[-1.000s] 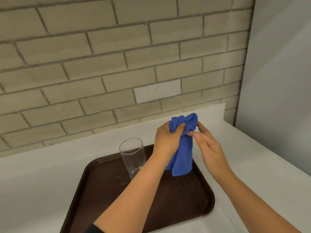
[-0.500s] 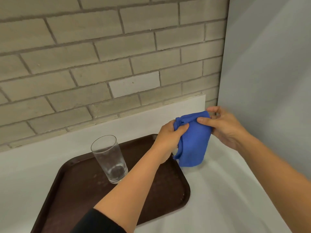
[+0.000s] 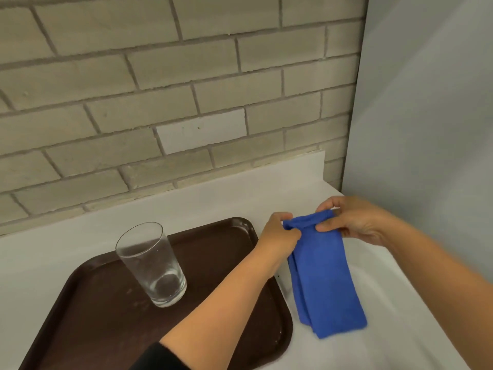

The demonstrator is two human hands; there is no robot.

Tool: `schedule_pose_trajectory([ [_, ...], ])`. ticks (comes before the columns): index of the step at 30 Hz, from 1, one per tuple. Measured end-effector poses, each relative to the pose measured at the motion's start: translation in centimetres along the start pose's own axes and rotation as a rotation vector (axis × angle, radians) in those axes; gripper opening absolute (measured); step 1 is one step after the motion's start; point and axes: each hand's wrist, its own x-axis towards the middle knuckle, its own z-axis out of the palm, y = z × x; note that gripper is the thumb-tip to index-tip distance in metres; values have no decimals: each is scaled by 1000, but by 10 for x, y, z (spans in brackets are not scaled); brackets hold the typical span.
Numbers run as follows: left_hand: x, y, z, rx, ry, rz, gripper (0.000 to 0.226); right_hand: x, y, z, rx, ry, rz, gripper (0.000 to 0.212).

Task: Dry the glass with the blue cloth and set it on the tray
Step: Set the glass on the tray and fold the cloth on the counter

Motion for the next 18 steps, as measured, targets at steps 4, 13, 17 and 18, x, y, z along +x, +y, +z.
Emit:
schedule_pose_trajectory([
  [4, 36, -19, -6, 221, 35, -58, 48, 44, 19, 12, -56, 45, 85, 27],
  [13, 111, -29, -38, 482, -12, -124, 28, 115, 37, 8, -92, 14, 125, 18],
  [17, 128, -38, -42, 480, 36, -163, 34, 131, 41, 9, -143, 81, 110, 19],
  [18, 131, -40, -42, 472, 49, -166, 36, 134, 42, 9, -170, 99, 107, 20],
])
